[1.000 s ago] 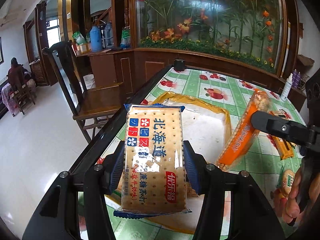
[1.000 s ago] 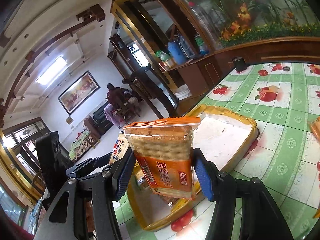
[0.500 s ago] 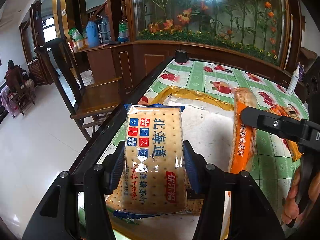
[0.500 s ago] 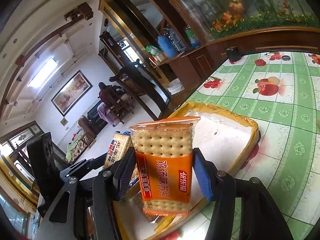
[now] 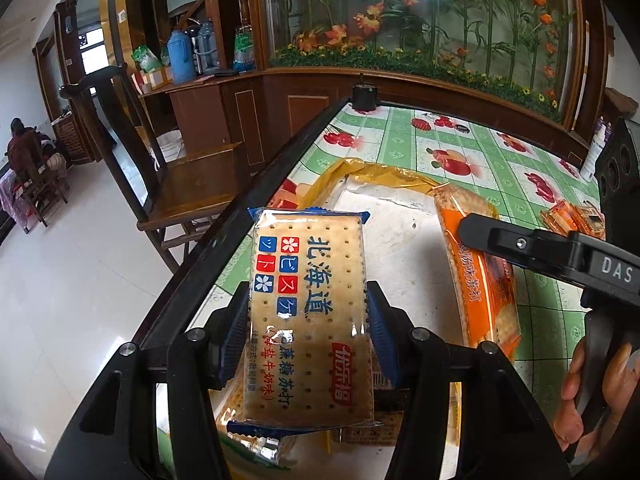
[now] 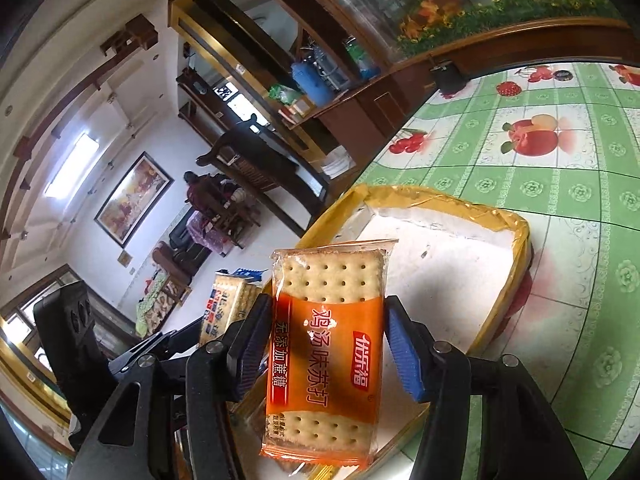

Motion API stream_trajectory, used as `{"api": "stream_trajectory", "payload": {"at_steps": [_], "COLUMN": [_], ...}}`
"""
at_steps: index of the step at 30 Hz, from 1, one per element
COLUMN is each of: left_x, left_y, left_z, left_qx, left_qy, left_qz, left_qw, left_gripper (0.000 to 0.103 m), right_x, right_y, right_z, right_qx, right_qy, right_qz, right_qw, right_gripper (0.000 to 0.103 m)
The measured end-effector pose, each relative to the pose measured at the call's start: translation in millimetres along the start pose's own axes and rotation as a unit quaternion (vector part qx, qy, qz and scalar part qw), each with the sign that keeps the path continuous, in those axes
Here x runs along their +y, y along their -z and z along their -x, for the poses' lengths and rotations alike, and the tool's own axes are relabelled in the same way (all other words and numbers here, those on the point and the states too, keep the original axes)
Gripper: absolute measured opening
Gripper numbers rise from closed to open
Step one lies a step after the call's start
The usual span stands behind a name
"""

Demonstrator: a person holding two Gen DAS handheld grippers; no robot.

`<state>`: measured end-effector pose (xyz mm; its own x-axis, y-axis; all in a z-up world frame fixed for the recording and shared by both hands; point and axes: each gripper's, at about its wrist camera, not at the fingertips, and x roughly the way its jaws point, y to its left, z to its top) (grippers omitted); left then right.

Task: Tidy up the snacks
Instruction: 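Carry both packs over the white tray and release them inside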

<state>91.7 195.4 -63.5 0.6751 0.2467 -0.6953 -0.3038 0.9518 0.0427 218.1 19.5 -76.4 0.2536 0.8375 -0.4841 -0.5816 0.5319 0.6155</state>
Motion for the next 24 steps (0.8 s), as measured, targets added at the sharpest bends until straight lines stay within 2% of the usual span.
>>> {"api": "stream_trajectory", "payload": {"at_steps": [6,8,13,17,18,20,24], "left_x": [-7,-11,-23,-34,-35,-40,-43], "left_y": [-7,-10,-14,-13,-12,-11,-10], "left_z": [-19,-24,-39,-54,-55,-56,-52], "left_qx": [0.03,0.042,0.067,0.112,0.117,0.126,0.132], "left_qy": [0.017,0.022,0.019,0.018,0.017,0.011,0.0], "left_qz": [-0.006,-0.013,-0.034,-0.054,-0.056,-0.062,-0.059], "left_qw": [0.9994,0.9988,0.997,0.992,0.9914,0.99,0.9895], "left_gripper": [0.054,0.054,0.054,0.055,0.057,0.075,0.079], "right_x": [-9,-10,-7,-3,-1,2,3], "right_y": [-1,-1,2,14,18,25,38], "right_z": [-11,-11,15,56,68,89,126], "right_qx": [0.012,0.011,-0.016,-0.054,-0.064,-0.077,-0.092], "right_qy": [0.057,0.073,0.07,0.052,0.048,0.048,0.062], "right_qz": [-0.005,-0.004,-0.011,-0.016,-0.014,-0.004,0.003], "right_qw": [0.998,0.997,0.997,0.997,0.997,0.996,0.994], "right_gripper": [0.055,0.057,0.063,0.071,0.072,0.075,0.078]}}
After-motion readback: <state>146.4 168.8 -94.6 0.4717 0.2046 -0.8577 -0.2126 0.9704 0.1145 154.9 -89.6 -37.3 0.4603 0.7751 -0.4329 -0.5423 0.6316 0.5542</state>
